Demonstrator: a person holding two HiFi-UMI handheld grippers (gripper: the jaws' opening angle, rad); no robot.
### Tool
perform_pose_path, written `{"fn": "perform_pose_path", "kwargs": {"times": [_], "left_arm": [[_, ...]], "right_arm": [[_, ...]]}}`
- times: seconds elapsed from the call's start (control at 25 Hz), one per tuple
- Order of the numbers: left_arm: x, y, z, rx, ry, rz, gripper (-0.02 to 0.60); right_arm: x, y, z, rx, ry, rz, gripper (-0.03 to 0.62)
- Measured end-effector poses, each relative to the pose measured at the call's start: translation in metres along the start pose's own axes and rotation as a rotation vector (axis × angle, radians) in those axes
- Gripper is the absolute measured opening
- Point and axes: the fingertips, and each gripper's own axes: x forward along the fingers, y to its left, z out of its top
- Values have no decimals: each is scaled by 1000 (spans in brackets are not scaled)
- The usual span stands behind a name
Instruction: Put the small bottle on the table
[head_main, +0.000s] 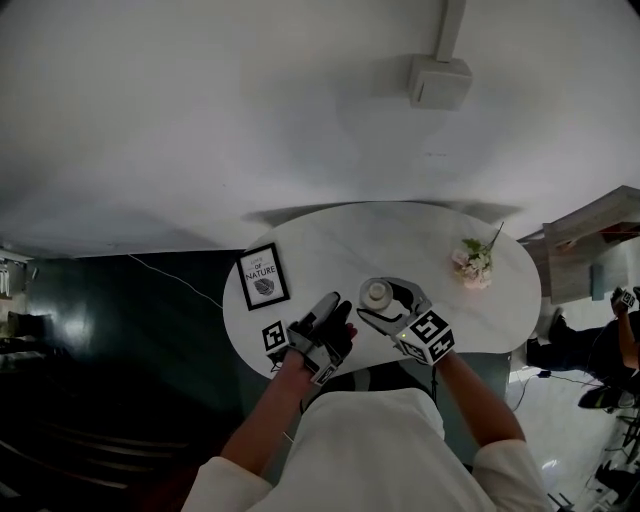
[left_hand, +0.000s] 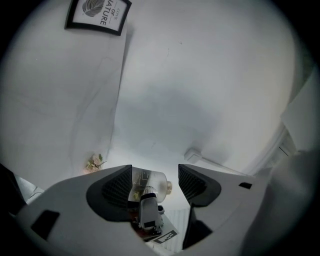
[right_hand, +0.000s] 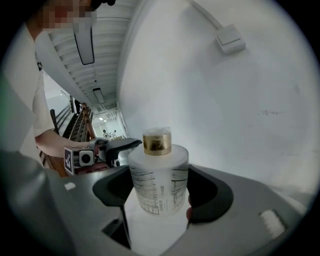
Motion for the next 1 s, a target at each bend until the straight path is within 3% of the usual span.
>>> {"fn": "perform_pose_path", "kwargs": {"times": [0.32, 0.8, 1.0], "left_arm": [[-16, 39, 21, 17, -72, 60, 264], [-48, 73, 51, 56, -181, 121, 245], [-61, 78, 57, 55, -220, 121, 192]], "right_arm": [[33, -49, -45, 19, 67, -10, 339], [81, -104, -142, 64, 213, -105, 339], [98, -114, -167, 82, 251, -107, 339]]}}
